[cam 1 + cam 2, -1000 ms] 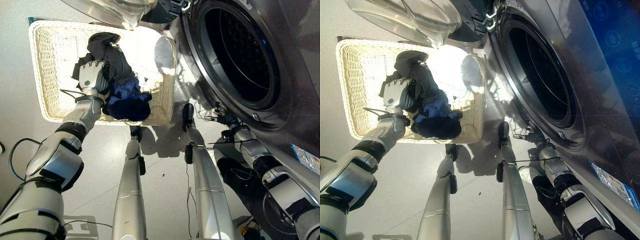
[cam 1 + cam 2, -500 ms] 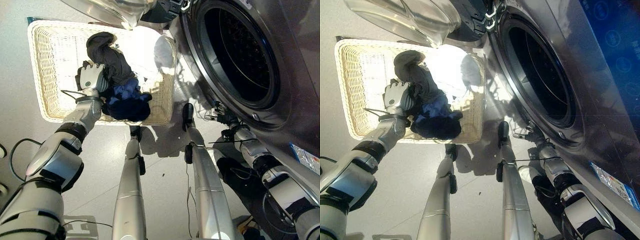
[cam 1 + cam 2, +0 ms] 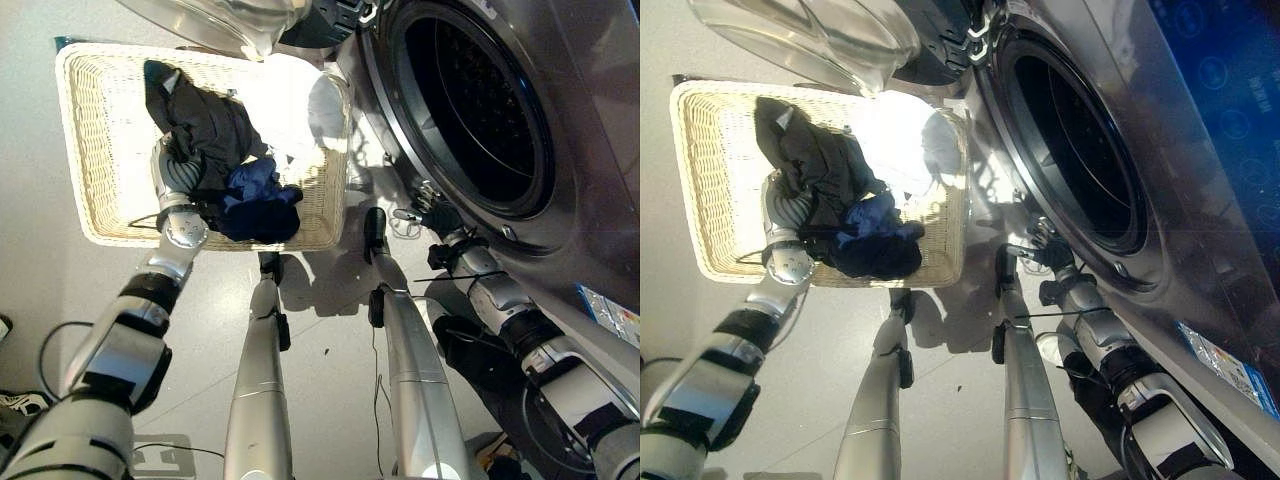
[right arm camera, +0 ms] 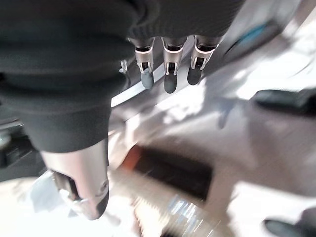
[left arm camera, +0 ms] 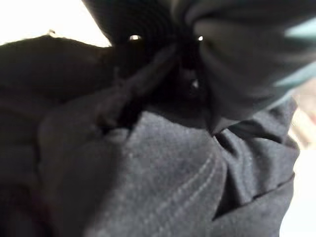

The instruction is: Put the clothes into the washing machine.

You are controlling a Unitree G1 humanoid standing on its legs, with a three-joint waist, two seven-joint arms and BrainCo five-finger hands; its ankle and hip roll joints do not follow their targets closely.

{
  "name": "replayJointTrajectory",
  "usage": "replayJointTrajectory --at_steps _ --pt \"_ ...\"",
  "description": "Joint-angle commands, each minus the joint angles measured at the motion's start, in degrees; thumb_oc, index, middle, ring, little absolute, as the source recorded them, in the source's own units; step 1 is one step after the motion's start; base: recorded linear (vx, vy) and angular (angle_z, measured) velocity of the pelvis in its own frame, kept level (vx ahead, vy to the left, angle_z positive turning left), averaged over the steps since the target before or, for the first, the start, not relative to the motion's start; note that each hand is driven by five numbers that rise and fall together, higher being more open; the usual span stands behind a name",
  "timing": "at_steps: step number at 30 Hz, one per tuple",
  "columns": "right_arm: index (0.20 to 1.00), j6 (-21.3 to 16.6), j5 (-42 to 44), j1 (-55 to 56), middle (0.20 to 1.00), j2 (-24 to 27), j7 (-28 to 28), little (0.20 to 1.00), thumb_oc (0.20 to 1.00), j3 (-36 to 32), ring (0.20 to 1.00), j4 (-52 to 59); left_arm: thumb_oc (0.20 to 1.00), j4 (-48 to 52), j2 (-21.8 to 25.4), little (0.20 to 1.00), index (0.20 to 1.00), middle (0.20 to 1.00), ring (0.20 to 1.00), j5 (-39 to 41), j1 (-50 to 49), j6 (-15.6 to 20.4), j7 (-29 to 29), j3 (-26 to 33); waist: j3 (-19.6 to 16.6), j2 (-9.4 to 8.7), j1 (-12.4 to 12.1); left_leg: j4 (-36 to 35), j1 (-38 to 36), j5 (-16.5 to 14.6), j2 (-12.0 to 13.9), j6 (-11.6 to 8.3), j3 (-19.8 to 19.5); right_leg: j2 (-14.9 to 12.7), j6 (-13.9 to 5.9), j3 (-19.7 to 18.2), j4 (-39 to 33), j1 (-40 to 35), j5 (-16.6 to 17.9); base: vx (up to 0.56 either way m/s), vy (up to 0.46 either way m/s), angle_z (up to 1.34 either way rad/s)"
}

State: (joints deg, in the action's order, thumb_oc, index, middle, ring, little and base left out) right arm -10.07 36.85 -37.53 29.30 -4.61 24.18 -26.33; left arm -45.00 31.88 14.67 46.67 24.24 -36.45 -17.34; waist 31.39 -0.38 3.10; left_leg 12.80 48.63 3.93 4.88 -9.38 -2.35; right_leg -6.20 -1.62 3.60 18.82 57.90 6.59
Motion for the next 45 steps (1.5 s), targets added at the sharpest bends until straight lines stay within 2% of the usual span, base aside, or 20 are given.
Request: replayJointTrajectory --at_steps 1,6,10,11,13,14,15,16,21,27,34,45 --pt "1.000 -2.2 2.2 3.6 1.000 -1.5 -0.6 1.000 1.000 -2.4 1.000 7.0 0.200 6.0 -0.6 0.200 0.200 0.200 0.200 2.9 -1.2 10.5 1.2 2.9 -1.6 -0.30 -1.5 -0.8 1.6 2.2 -6.4 4.97 1.5 4.6 -5.21 3.9 -0.9 -2.8 -0.7 0.00 0.000 0.00" --pt "1.000 -0.5 1.1 4.8 1.000 -3.6 -1.2 1.000 1.000 -4.3 1.000 15.2 0.200 14.9 -4.1 0.200 0.200 0.200 0.200 -0.5 -4.7 15.4 6.4 4.7 -1.6 0.11 -2.4 -1.1 1.3 1.9 -6.7 5.63 1.1 4.3 -5.16 4.4 -0.5 -3.1 -1.2 0.00 -0.005 0.01" --pt "1.000 -0.4 1.1 5.0 1.000 -3.8 -1.2 1.000 1.000 -4.5 1.000 15.8 0.200 15.7 -4.3 0.200 0.200 0.200 0.200 -0.7 -4.9 15.8 6.9 4.7 -1.6 0.16 -2.5 -1.1 1.2 1.9 -6.8 5.68 1.1 4.3 -5.16 4.4 -0.5 -3.1 -1.2 0.00 0.000 0.00" --pt "1.000 -0.3 1.1 5.3 1.000 -4.2 -0.9 1.000 1.000 -4.8 1.000 17.7 0.200 19.1 -4.7 0.200 0.200 0.200 0.200 -1.6 -5.8 16.6 8.8 4.6 -1.6 0.33 -2.7 -1.1 1.3 1.8 -7.0 5.88 0.9 4.2 -5.17 4.6 -0.5 -3.1 -1.2 0.00 0.000 0.00" --pt "1.000 -0.3 1.1 5.3 1.000 -4.2 -0.9 1.000 1.000 -4.8 1.000 17.7 0.200 19.1 -4.7 0.200 0.200 0.200 0.200 -1.6 -5.8 16.6 8.8 4.6 -1.6 0.33 -2.7 -1.1 1.3 1.8 -7.0 5.88 0.9 4.2 -5.17 4.6 -0.5 -3.1 -1.2 0.00 0.000 0.00" --pt "1.000 0.3 2.2 5.5 1.000 -4.8 0.4 1.000 1.000 -5.6 1.000 21.3 0.200 26.5 -4.9 0.200 0.200 0.200 0.200 -4.1 -6.9 16.7 13.0 3.8 -1.6 0.72 -3.2 -1.0 1.2 1.7 -7.4 6.30 0.7 3.9 -5.16 5.0 -0.3 -3.1 -1.2 0.00 0.000 0.00" --pt "1.000 0.3 2.2 5.5 1.000 -4.8 0.4 1.000 1.000 -5.6 1.000 21.3 0.200 26.5 -4.9 0.200 0.200 0.200 0.200 -4.1 -6.9 16.7 13.0 3.8 -1.6 0.72 -3.2 -1.0 1.2 1.7 -7.4 6.30 0.7 3.9 -5.16 5.0 -0.3 -3.1 -1.2 0.02 -0.063 0.02" --pt "1.000 0.8 4.6 5.6 1.000 -5.4 2.2 1.000 1.000 -6.0 1.000 24.2 0.200 32.5 -4.8 0.200 0.200 0.200 0.200 -4.8 -7.2 16.2 16.9 2.8 -1.6 1.05 -3.5 -1.0 0.9 1.7 -7.9 6.59 0.4 3.5 -5.29 5.4 -0.6 -3.5 -1.0 0.01 -0.045 0.06" --pt "1.000 2.2 5.6 5.2 1.000 -5.7 4.1 1.000 1.000 -5.5 1.000 27.3 0.200 38.1 -5.2 0.200 0.200 0.200 0.200 -8.3 -7.3 15.7 20.8 1.8 -1.6 1.27 -3.8 -0.9 1.0 1.8 -8.4 6.81 0.2 3.2 -5.42 5.7 -0.8 -3.5 -0.6 0.00 -0.032 0.07" --pt "1.000 2.3 6.8 4.2 1.000 -6.3 5.2 1.000 1.000 -4.6 1.000 29.4 0.200 42.7 -5.1 0.200 0.200 0.200 0.200 -8.6 -6.4 14.2 25.8 0.2 -1.6 1.40 -4.3 -0.8 0.8 1.9 -8.9 6.96 -0.2 2.9 -5.57 6.0 -1.1 -3.9 -0.3 0.00 -0.014 0.01" --pt "1.000 2.1 7.4 2.5 1.000 -6.6 5.0 1.000 1.000 -3.8 1.000 30.6 0.200 44.8 -4.6 0.200 0.200 0.200 0.200 -14.4 -5.0 12.2 27.4 -2.0 -1.6 1.56 -4.7 -0.4 0.8 1.9 -9.3 7.06 -0.6 2.4 -5.74 6.5 -1.2 -4.0 0.1 0.00 0.000 0.00" --pt "1.000 0.0 11.1 2.1 1.000 -6.0 6.3 1.000 1.000 -3.7 1.000 33.1 0.200 44.8 -2.3 0.200 0.200 0.200 0.200 -21.6 -3.6 10.2 24.5 -4.3 -1.6 1.69 -4.7 -0.2 0.9 2.0 -9.4 7.04 -0.4 2.2 -5.96 6.8 -1.1 -3.8 0.4 0.00 0.000 0.00"
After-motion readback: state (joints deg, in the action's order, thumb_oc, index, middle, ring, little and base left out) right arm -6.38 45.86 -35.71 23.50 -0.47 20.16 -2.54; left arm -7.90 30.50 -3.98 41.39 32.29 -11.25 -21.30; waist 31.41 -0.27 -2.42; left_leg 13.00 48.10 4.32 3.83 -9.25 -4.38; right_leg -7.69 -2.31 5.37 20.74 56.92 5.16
